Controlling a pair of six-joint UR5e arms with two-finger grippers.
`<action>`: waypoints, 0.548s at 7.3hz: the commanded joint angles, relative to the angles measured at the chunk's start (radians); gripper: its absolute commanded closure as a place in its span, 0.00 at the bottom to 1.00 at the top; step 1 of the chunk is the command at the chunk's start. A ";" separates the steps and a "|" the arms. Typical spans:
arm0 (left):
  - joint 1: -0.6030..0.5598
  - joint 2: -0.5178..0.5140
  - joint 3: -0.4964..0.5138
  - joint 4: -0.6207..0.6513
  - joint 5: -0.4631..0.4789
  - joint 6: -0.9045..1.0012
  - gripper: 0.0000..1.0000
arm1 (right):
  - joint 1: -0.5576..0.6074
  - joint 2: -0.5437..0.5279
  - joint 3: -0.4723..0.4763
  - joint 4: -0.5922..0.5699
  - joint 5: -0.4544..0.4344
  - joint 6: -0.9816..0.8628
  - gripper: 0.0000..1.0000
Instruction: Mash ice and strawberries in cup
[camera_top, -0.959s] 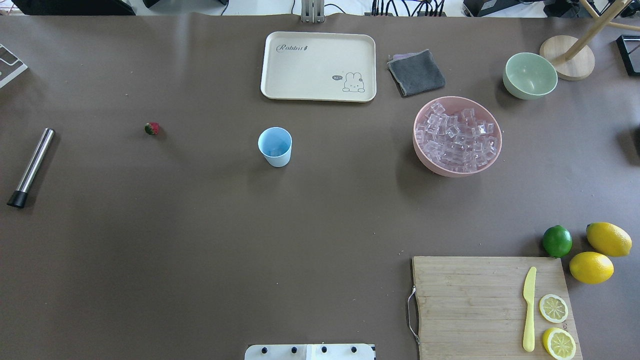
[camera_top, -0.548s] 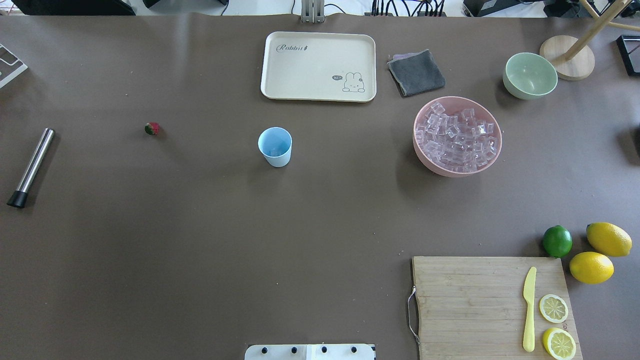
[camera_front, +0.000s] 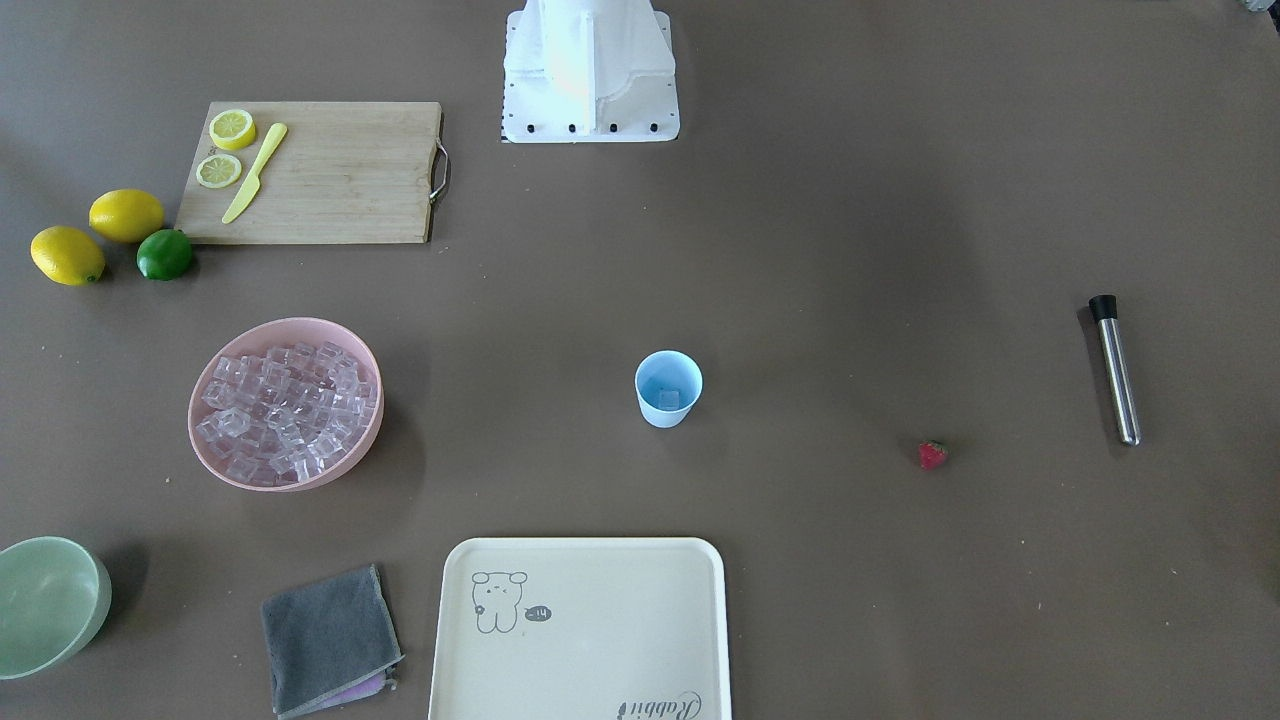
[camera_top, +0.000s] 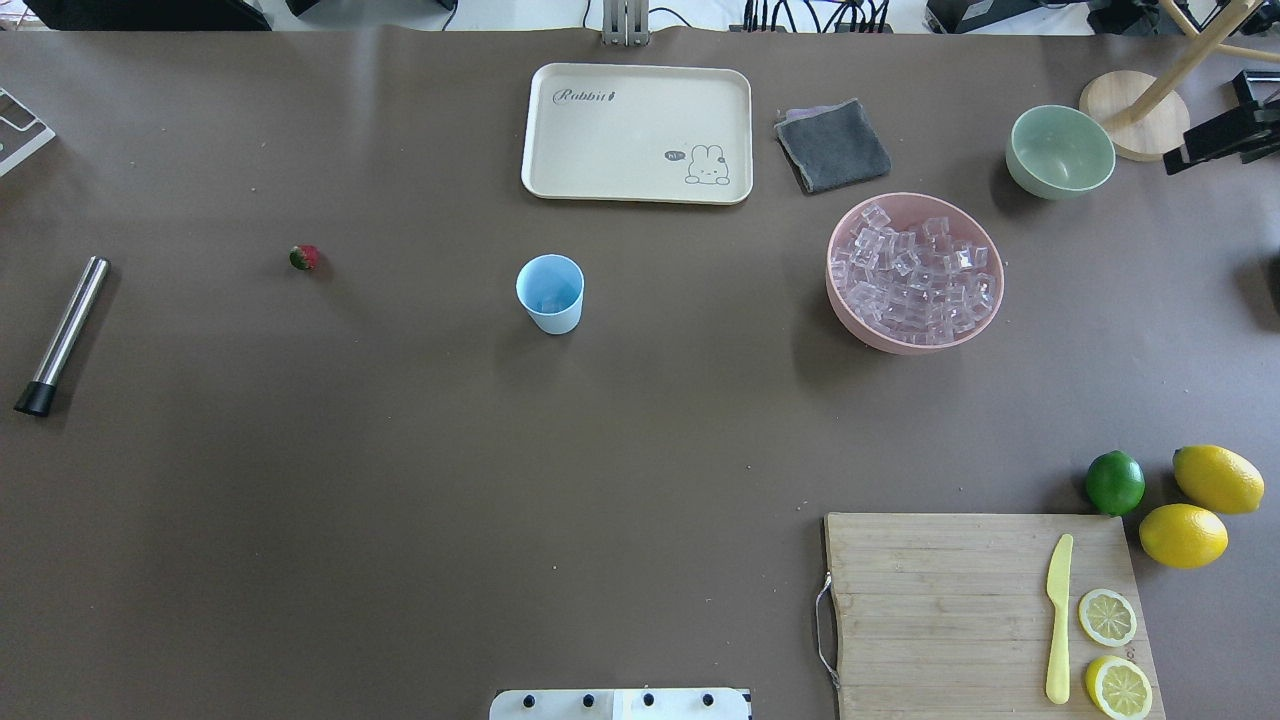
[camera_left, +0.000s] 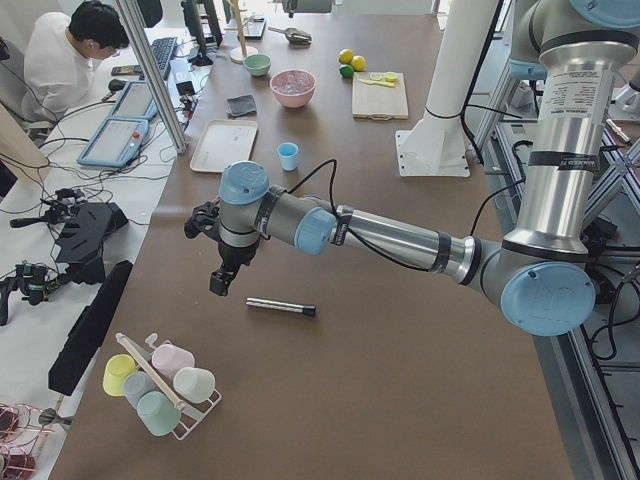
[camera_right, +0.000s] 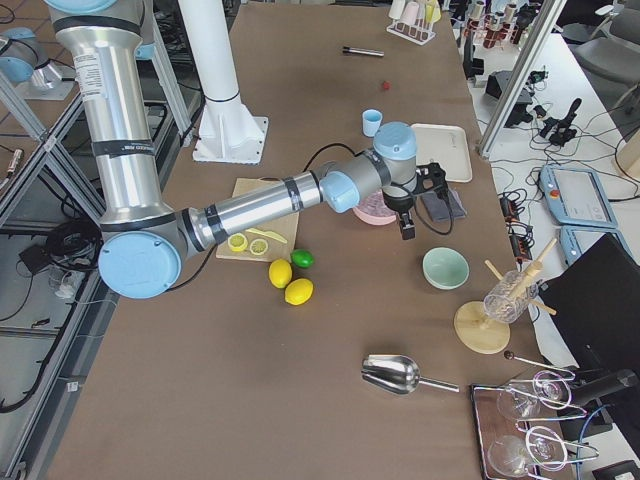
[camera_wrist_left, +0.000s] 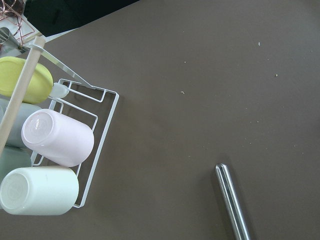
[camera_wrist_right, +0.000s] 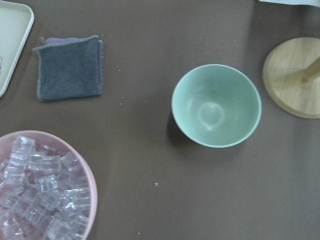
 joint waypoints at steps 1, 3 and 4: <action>0.001 -0.011 -0.010 -0.004 0.000 0.000 0.03 | -0.207 0.083 0.003 0.008 -0.139 0.210 0.12; 0.001 -0.011 -0.009 -0.004 -0.002 0.004 0.03 | -0.299 0.113 0.004 0.007 -0.219 0.256 0.13; 0.001 -0.011 -0.009 -0.009 -0.002 0.004 0.03 | -0.355 0.133 -0.017 0.007 -0.299 0.256 0.13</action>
